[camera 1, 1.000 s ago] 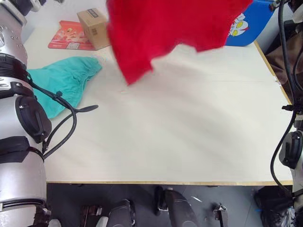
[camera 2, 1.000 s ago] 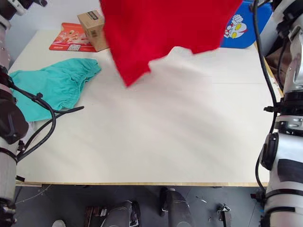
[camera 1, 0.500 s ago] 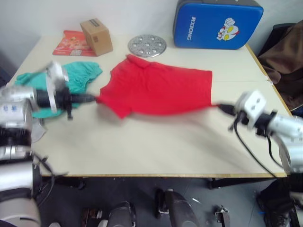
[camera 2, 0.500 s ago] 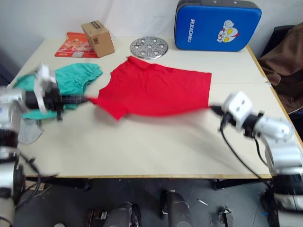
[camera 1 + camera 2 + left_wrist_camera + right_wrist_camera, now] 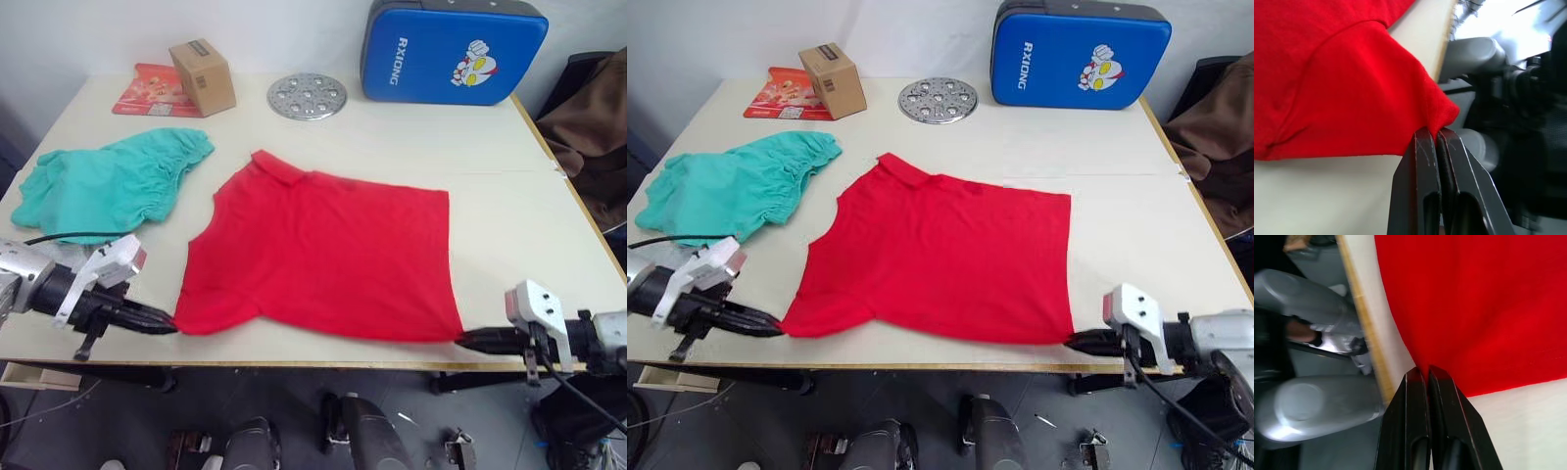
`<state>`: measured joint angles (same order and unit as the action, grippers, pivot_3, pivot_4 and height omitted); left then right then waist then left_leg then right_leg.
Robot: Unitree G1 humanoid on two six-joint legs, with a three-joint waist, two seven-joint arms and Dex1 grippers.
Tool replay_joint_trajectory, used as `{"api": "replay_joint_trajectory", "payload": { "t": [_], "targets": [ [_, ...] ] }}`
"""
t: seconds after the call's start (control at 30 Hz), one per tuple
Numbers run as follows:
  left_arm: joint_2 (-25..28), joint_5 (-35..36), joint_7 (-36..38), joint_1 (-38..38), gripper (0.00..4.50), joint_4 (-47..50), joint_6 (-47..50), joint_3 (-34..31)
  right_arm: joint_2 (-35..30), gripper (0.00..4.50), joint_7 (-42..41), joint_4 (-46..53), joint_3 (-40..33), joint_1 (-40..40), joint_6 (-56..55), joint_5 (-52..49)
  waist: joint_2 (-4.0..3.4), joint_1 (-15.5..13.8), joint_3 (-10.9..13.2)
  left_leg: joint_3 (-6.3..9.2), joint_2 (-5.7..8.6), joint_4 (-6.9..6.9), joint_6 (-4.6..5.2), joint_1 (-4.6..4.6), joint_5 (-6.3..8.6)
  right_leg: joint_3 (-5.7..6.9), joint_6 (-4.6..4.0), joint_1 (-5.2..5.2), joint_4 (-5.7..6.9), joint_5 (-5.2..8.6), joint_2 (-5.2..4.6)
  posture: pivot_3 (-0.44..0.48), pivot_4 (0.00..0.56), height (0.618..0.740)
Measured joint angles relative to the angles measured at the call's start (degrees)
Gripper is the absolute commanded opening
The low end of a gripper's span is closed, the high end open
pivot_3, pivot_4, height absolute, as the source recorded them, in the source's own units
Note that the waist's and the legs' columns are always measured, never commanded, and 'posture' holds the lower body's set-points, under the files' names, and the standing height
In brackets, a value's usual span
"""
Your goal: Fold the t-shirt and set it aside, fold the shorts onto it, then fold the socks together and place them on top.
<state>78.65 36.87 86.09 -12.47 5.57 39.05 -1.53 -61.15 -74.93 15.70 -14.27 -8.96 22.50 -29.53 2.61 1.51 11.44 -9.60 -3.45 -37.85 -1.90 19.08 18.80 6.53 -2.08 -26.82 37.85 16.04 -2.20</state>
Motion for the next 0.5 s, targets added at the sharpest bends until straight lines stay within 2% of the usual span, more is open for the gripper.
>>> {"api": "replay_joint_trajectory", "payload": {
  "t": [0.13, 0.3, 0.5],
  "targets": [
    [0.6, 4.2, 0.0, -0.8, 0.03, 0.7, 2.3, -0.2, -0.1, 0.00, -0.6, 0.2, -1.3, -1.0, 2.8, -2.0, 0.00, 0.0, 0.0, 0.07, 0.01, 0.00, 0.02, 0.00, 0.06, 0.03, 0.19, 0.12, -0.06, 0.11, 0.03, 0.000, 0.150, 0.740],
    [-10.0, 3.3, -2.7, -14.0, 0.03, -6.9, 5.4, 1.6, 1.0, 0.00, 2.5, -0.1, -0.9, 3.2, 8.9, -4.3, 0.01, -0.2, 0.0, 0.13, 0.01, -0.02, 0.03, 0.09, 0.08, 0.07, 0.18, 0.27, -0.11, 0.10, 0.07, 0.000, 0.150, 0.740],
    [-22.6, -8.3, -11.1, -25.7, 0.03, -22.8, 1.0, 7.6, 3.5, 0.00, 8.3, -4.9, 3.6, 11.4, 19.5, -5.3, 0.04, 0.0, 0.0, 0.12, -0.01, -0.12, 0.01, 0.03, 0.07, 0.11, -0.04, 0.26, -0.02, -0.03, 0.06, 0.000, 0.150, 0.740]
  ]
}}
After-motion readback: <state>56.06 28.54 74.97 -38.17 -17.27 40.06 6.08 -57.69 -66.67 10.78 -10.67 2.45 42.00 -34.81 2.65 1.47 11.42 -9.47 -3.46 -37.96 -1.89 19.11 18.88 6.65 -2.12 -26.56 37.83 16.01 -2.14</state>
